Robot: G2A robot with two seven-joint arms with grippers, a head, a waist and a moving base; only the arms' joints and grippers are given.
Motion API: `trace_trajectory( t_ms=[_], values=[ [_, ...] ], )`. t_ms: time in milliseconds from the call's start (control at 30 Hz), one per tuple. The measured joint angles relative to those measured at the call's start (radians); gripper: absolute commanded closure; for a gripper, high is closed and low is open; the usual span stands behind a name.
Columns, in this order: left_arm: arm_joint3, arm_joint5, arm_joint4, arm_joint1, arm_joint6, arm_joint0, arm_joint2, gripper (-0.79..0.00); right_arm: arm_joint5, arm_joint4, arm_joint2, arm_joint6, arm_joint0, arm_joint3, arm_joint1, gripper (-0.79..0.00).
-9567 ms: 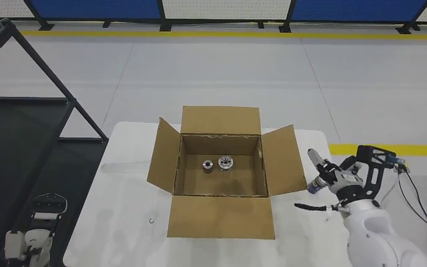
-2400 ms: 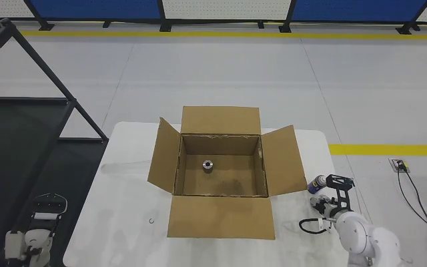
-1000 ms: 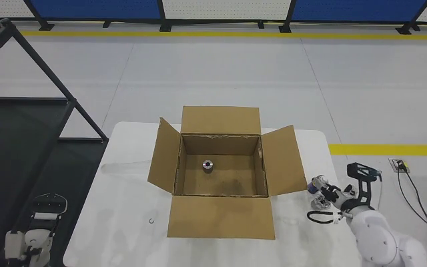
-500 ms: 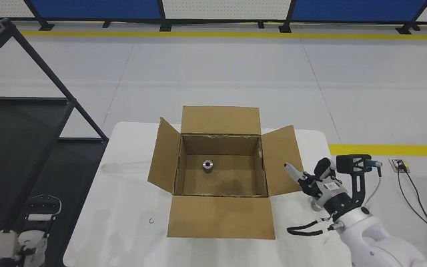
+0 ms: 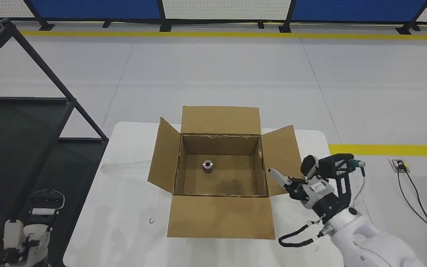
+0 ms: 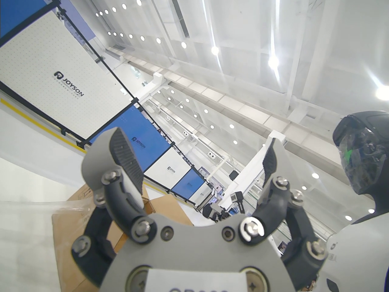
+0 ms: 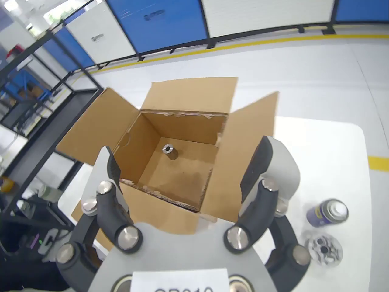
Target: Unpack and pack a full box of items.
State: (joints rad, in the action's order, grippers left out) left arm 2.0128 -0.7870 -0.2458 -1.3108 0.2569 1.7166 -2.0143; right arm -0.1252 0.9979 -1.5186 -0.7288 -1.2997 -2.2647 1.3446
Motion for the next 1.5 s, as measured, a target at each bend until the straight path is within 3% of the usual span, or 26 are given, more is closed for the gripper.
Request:
trace_trajectory(
  t_ms=[167,400,533,733,867,1267,1500],
  values=[
    [-0.006,0.081,0.009,0.004,0.007,-0.031,0.007,-0.785,-0.108,0.118,0.197,-0.104,0.179,0.094,0.001,-0.785],
    [-0.024,0.115,-0.029,0.006,0.008,-0.036,-0.006,-0.785,-0.073,0.160,0.489,-0.290,0.524,0.399,0.044,-0.785],
    [-0.027,0.108,-0.063,0.007,0.012,-0.025,-0.023,-0.785,-0.041,0.087,0.615,-0.288,0.702,0.651,0.087,-0.785],
    [-0.027,0.102,-0.084,0.008,0.018,-0.019,-0.038,-0.785,-0.014,0.004,0.746,-0.222,0.860,0.965,0.149,-0.785],
    [-0.025,0.100,-0.082,0.009,0.029,-0.020,-0.039,-0.785,0.009,-0.033,0.785,-0.186,0.905,1.085,0.178,-0.785],
    [-0.025,0.100,-0.082,0.009,0.030,-0.020,-0.039,-0.785,0.009,-0.032,0.784,-0.185,0.903,1.084,0.178,-0.785],
    [-0.025,0.100,-0.082,0.009,0.030,-0.020,-0.039,-0.785,0.011,-0.006,0.789,-0.096,0.902,1.153,0.190,-0.785]
  ],
)
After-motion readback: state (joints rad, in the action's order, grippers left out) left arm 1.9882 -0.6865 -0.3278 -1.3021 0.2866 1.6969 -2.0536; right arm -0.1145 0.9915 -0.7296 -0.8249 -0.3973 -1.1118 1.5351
